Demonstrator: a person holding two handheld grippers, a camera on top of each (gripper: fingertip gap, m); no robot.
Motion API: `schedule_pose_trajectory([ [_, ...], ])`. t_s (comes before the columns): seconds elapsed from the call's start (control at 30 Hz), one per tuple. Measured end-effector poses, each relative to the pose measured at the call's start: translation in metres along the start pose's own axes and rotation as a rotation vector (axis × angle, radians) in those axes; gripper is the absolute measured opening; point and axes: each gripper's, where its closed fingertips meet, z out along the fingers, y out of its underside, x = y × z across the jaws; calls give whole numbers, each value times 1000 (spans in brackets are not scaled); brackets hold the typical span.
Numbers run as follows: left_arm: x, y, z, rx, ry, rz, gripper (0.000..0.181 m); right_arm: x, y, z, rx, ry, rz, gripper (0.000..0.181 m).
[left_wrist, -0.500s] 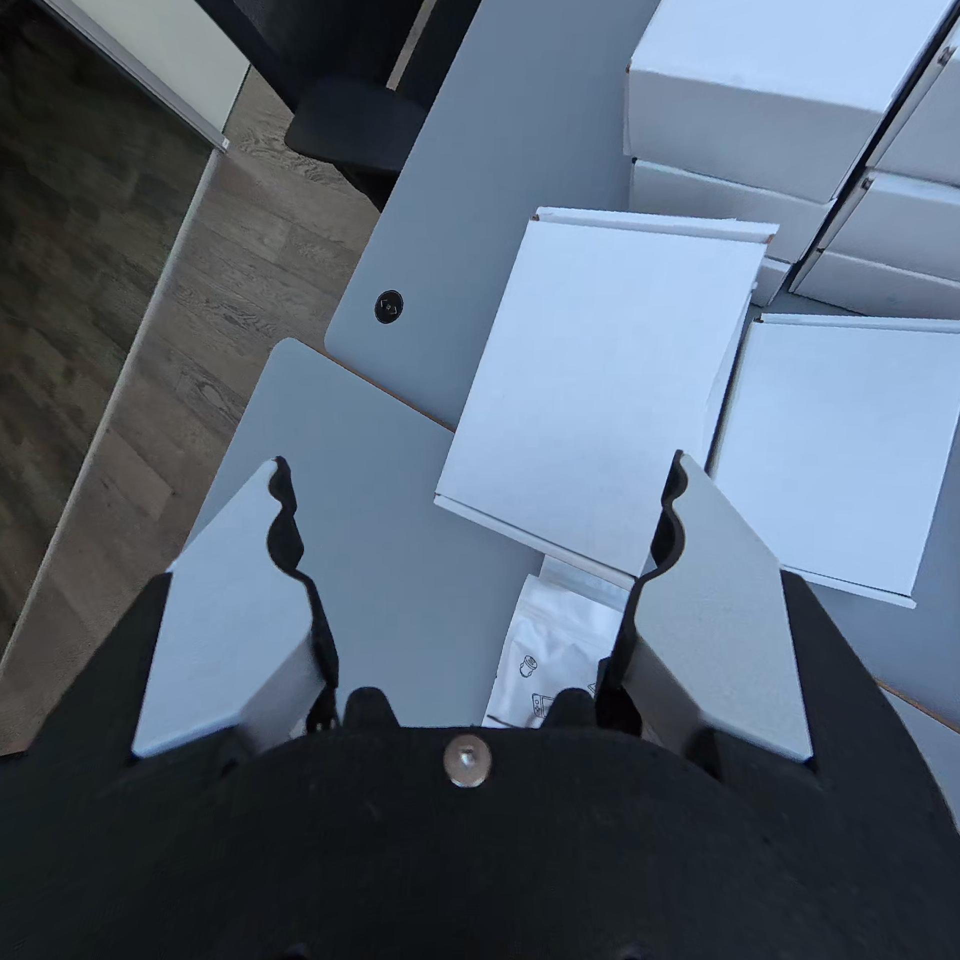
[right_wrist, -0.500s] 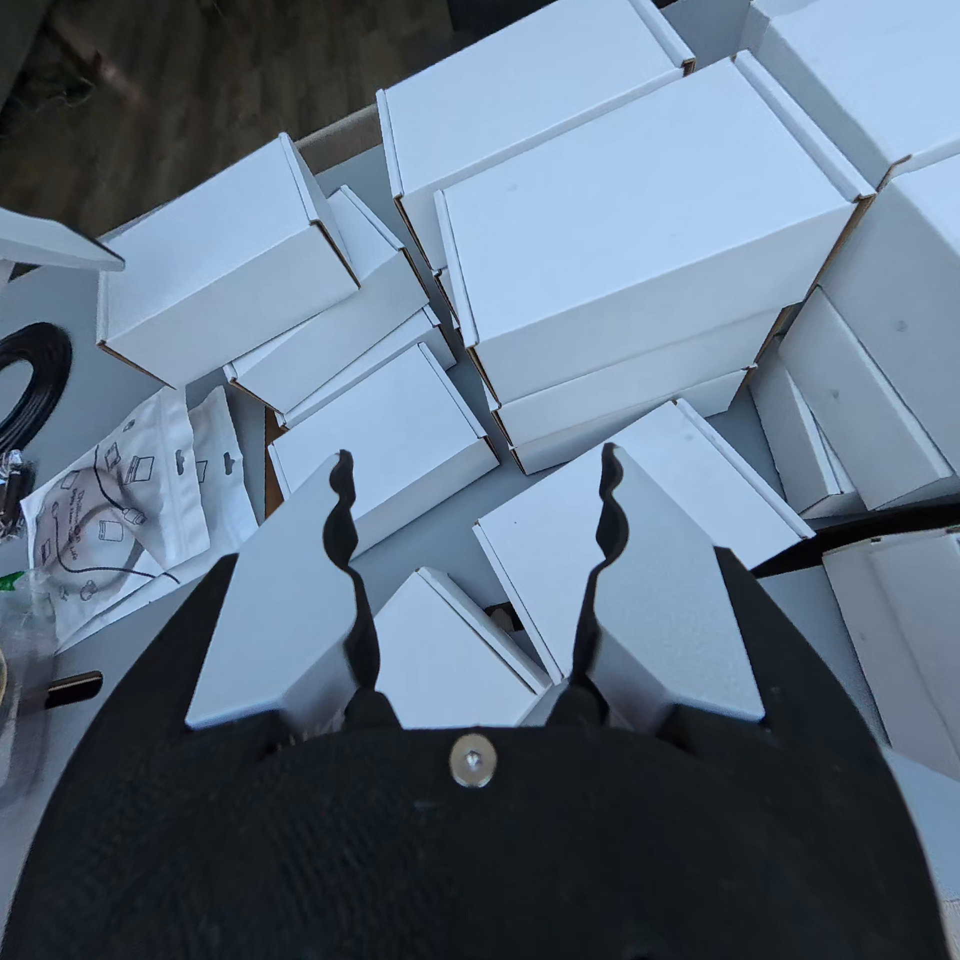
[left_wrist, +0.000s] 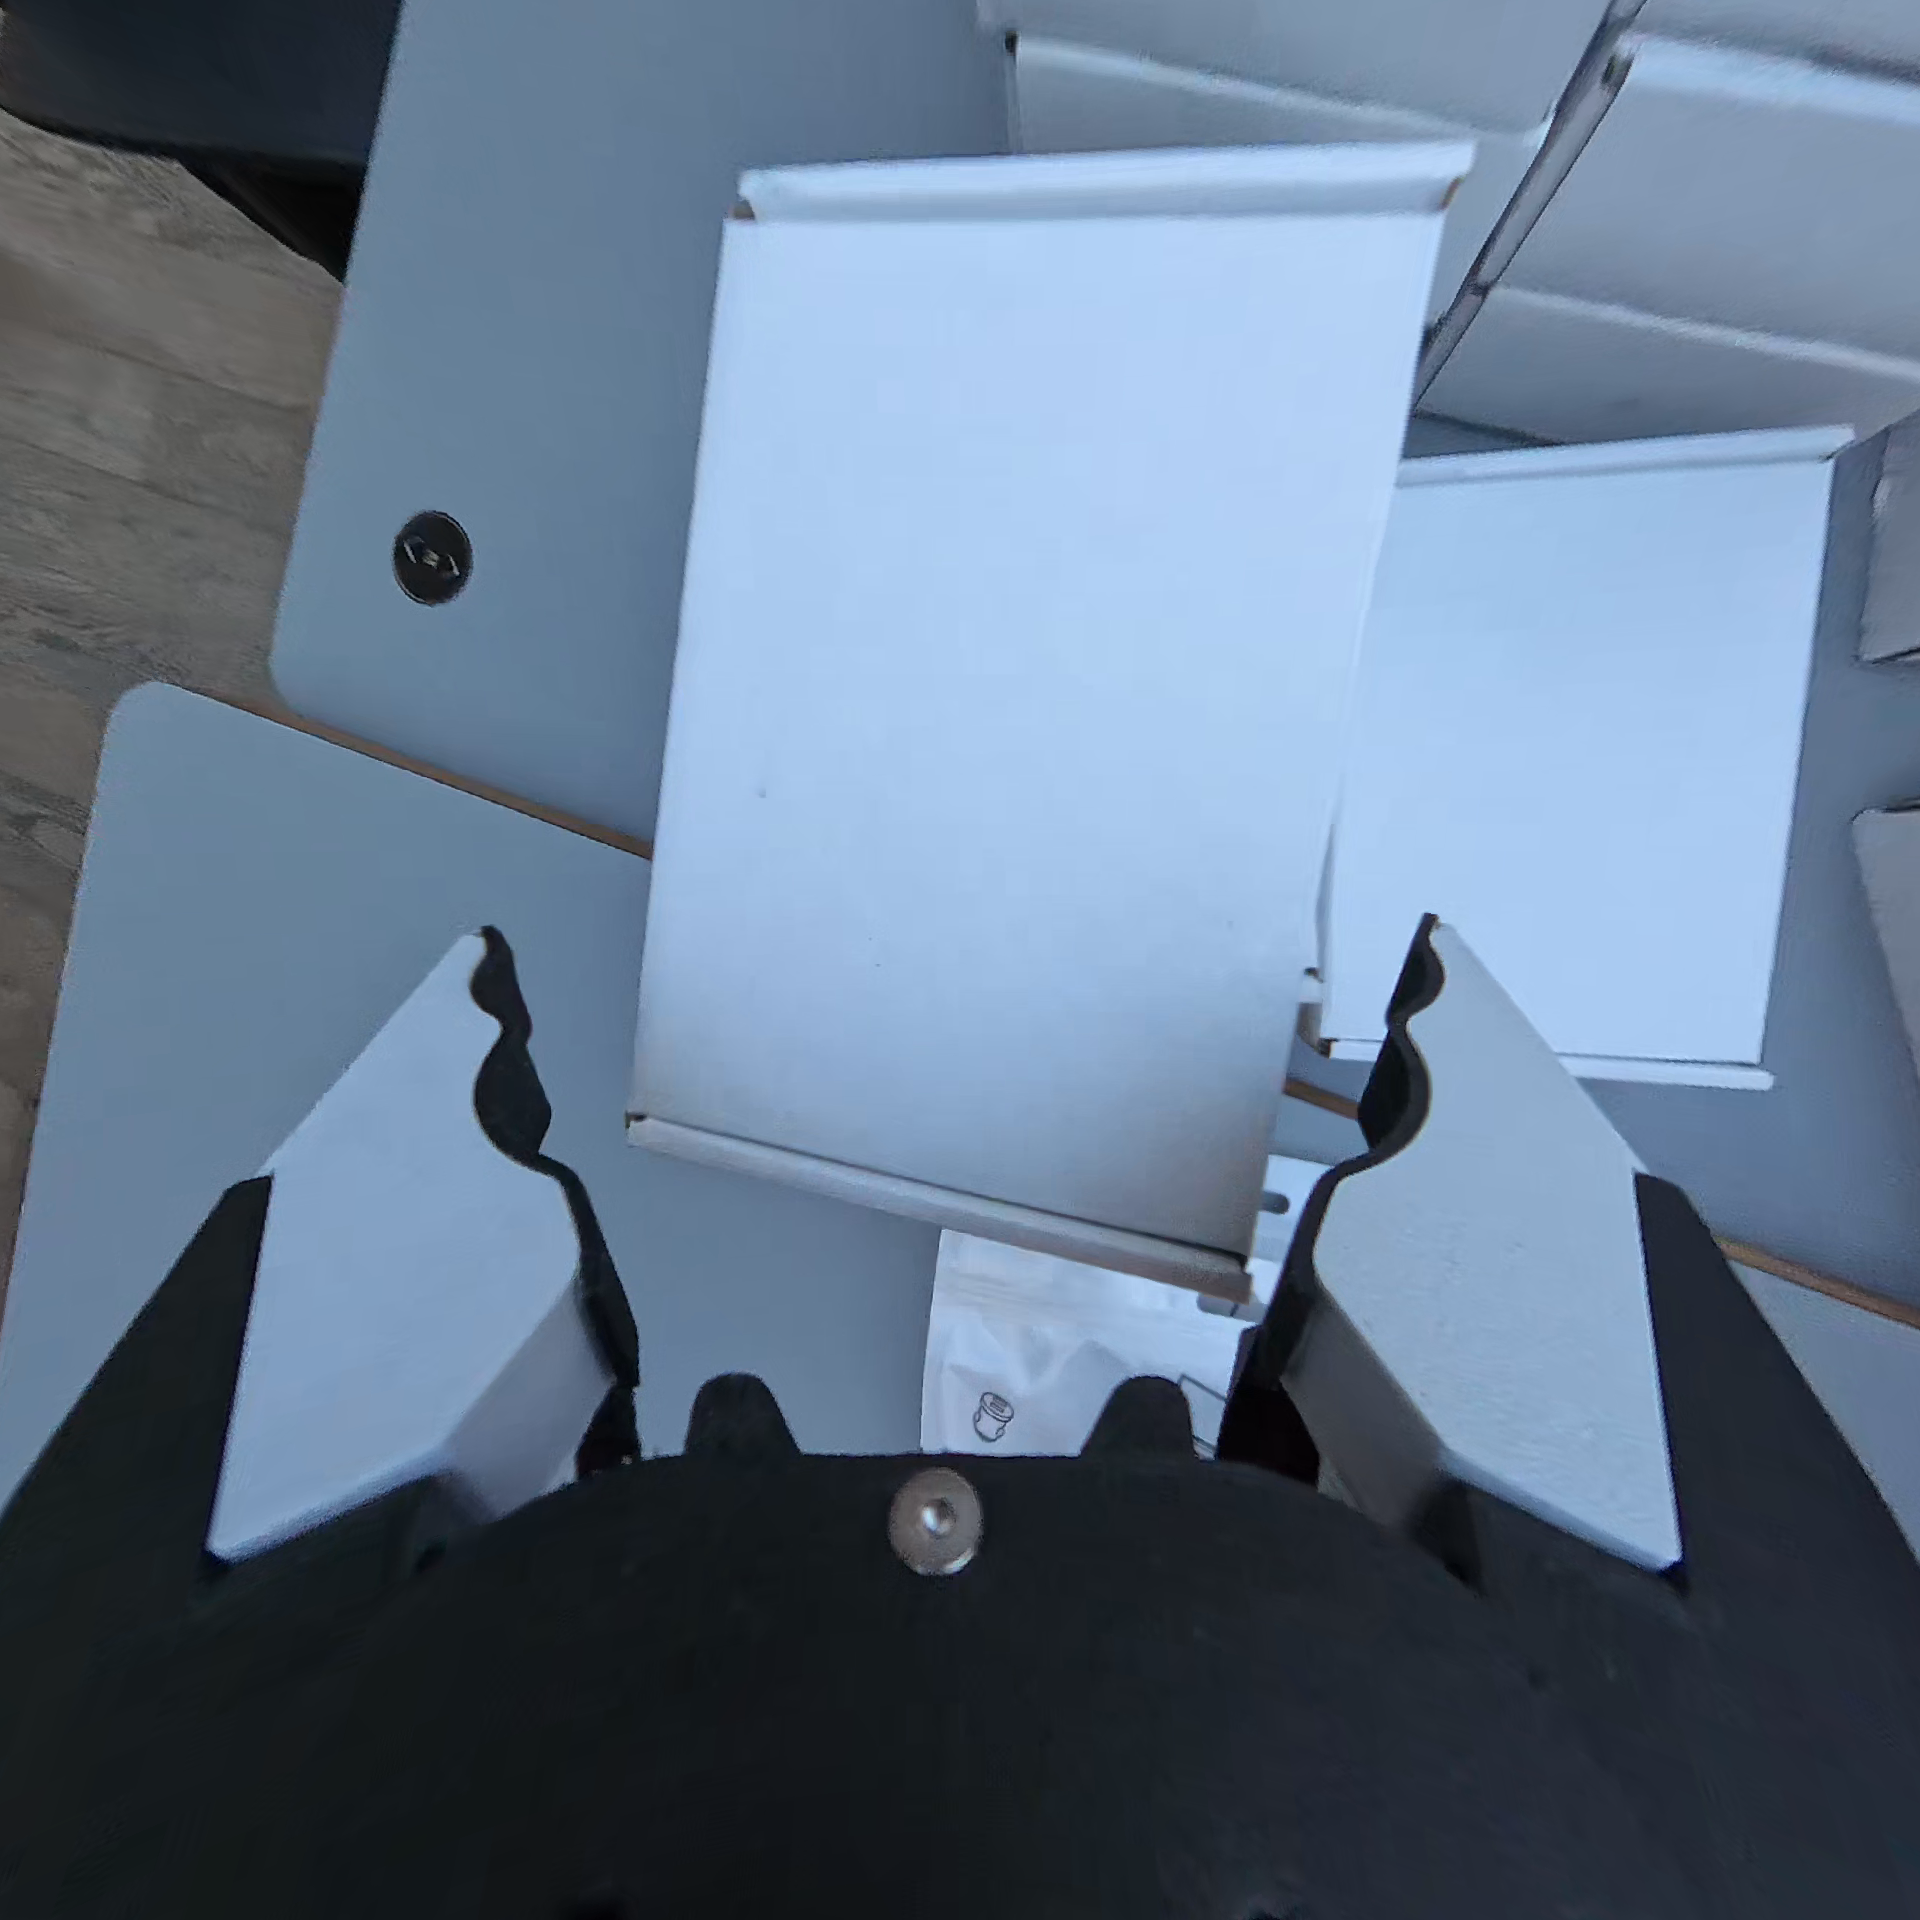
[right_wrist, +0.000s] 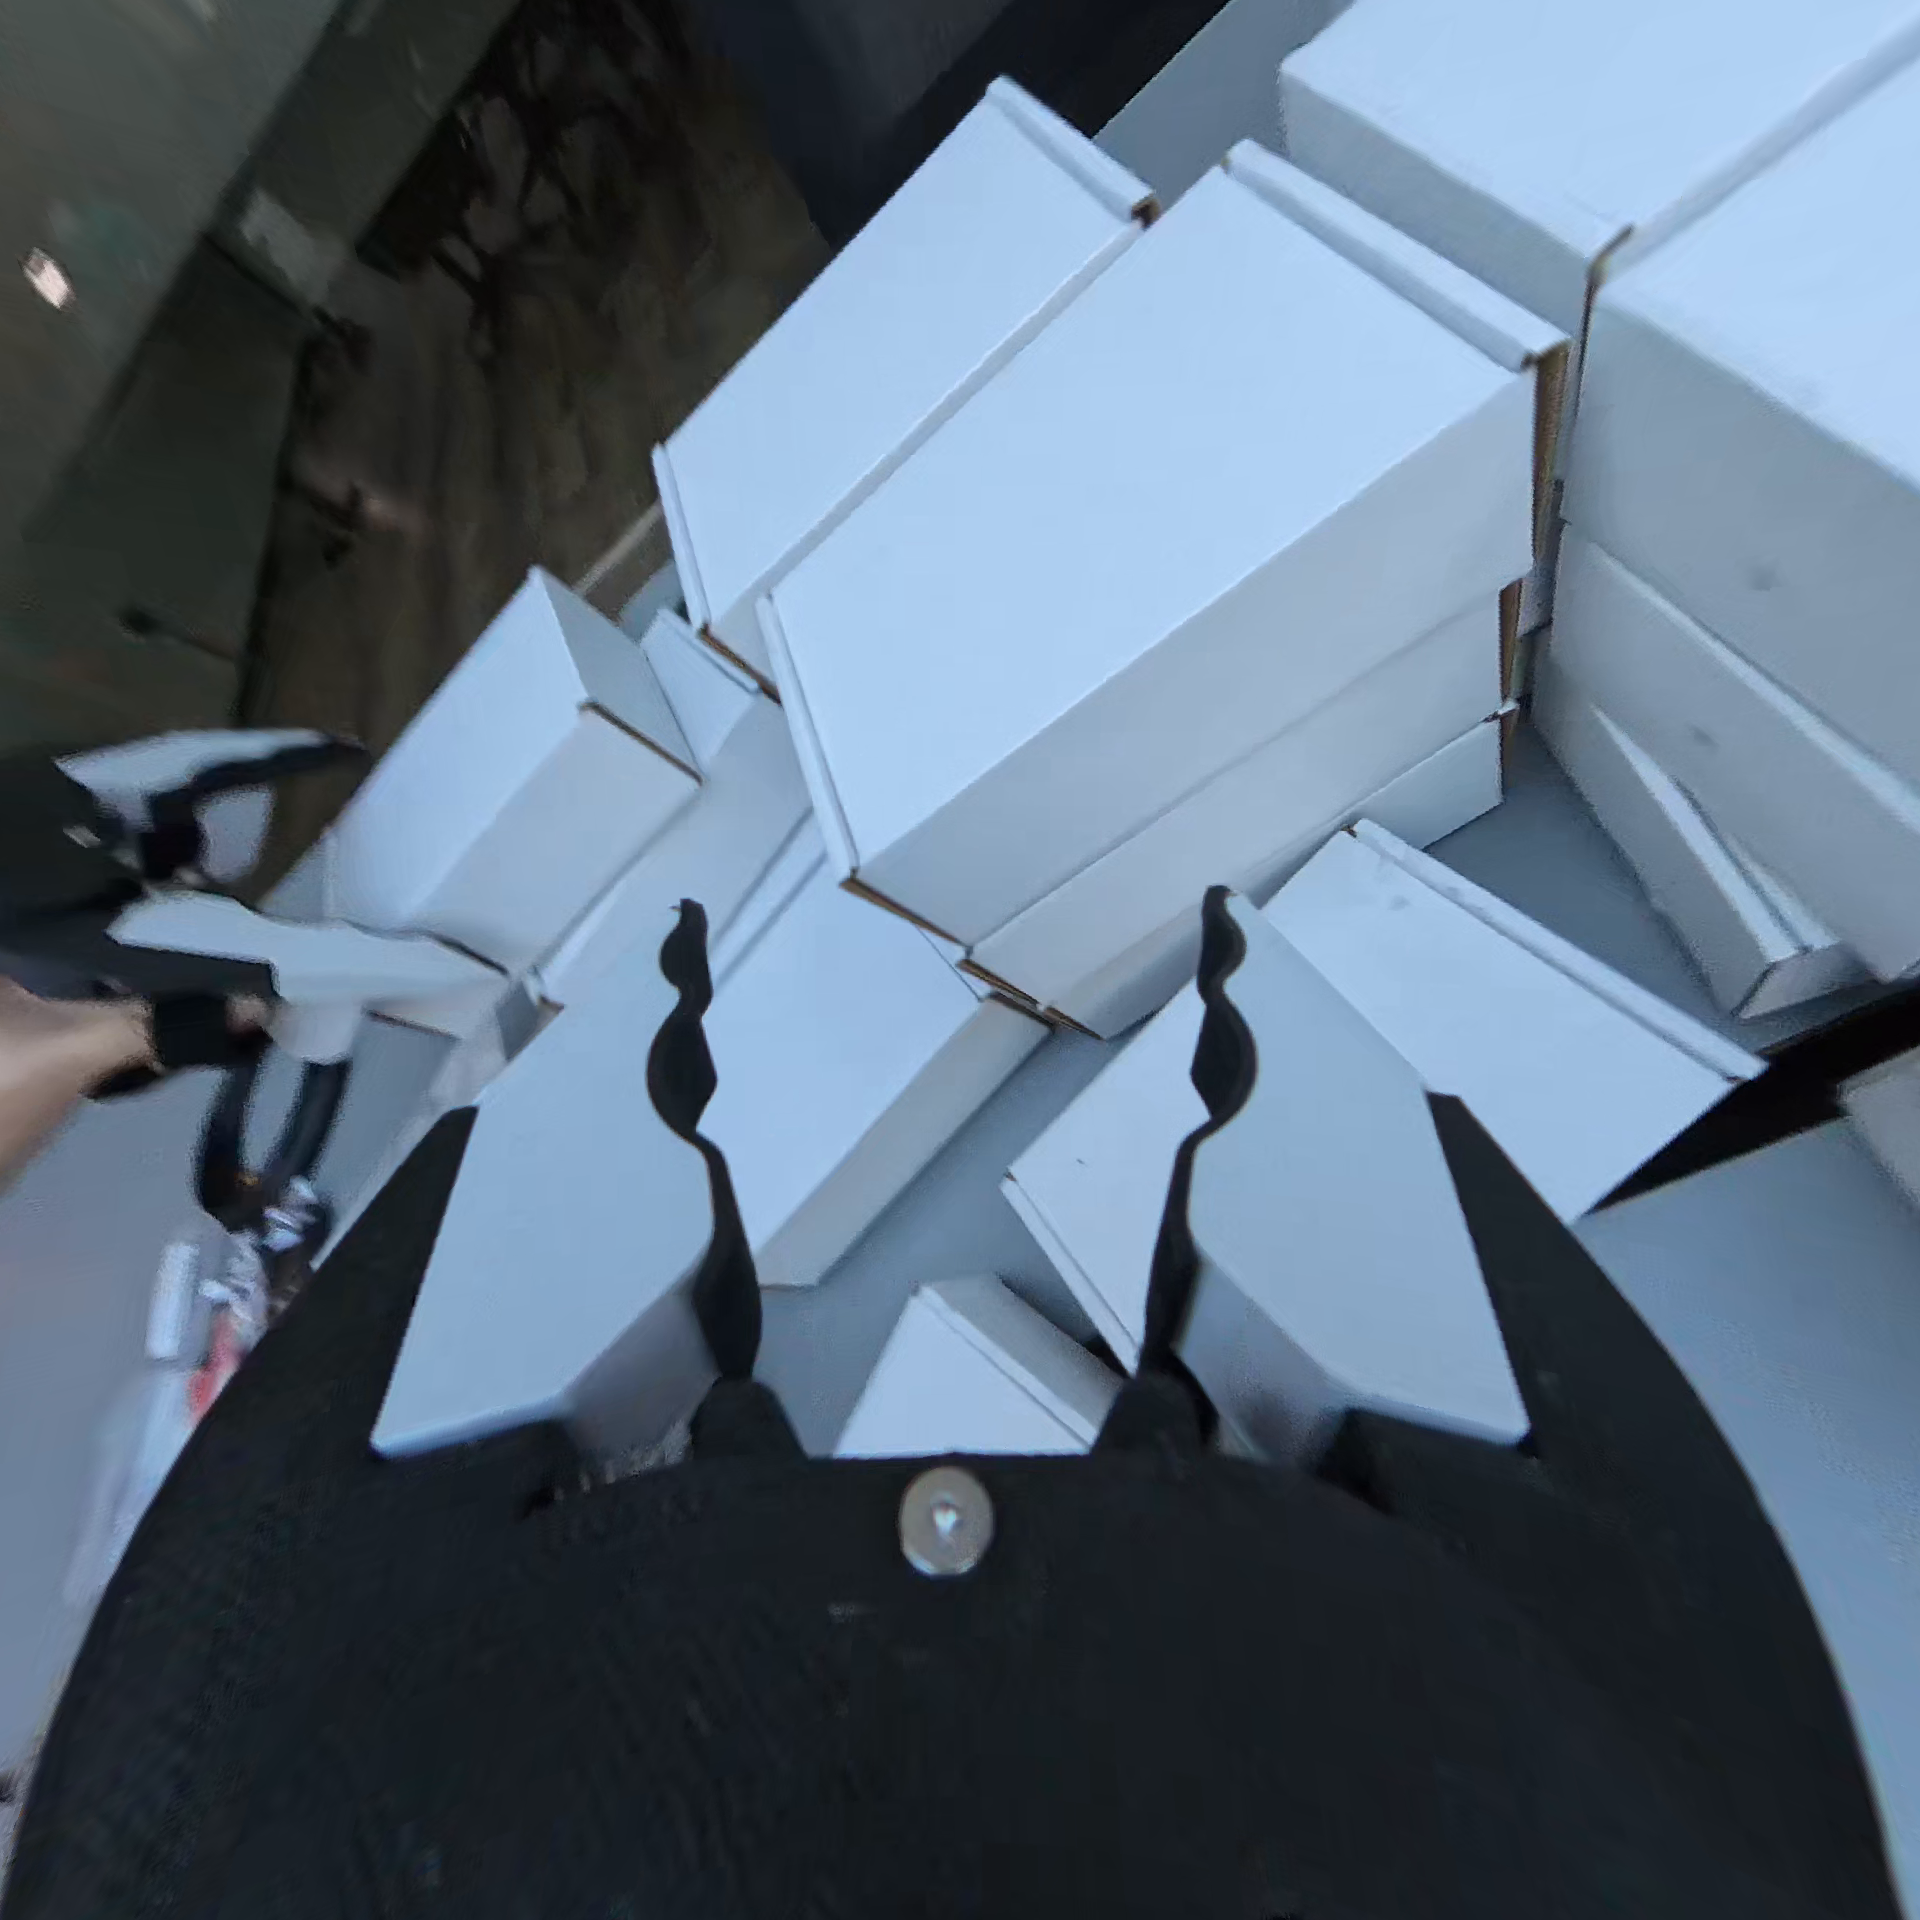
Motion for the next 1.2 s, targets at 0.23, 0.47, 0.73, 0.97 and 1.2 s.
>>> schedule_pose_trajectory([
  [0.23,3,20,19,-147,40,46,152,10,-11,44,32,-82,582,88],
  [0.47,13,26,-7,-219,25,-116,145,15,4,53,-47,-156,796,56],
  [0.73,59,54,-7,-227,-20,-347,145,-4,54,11,-263,-258,743,55],
  [0.97,67,38,-10,-58,201,-414,144,21,36,28,-68,-259,788,101],
  [1.2,50,17,-25,220,780,-607,120,25,33,27,94,-239,789,75],
])
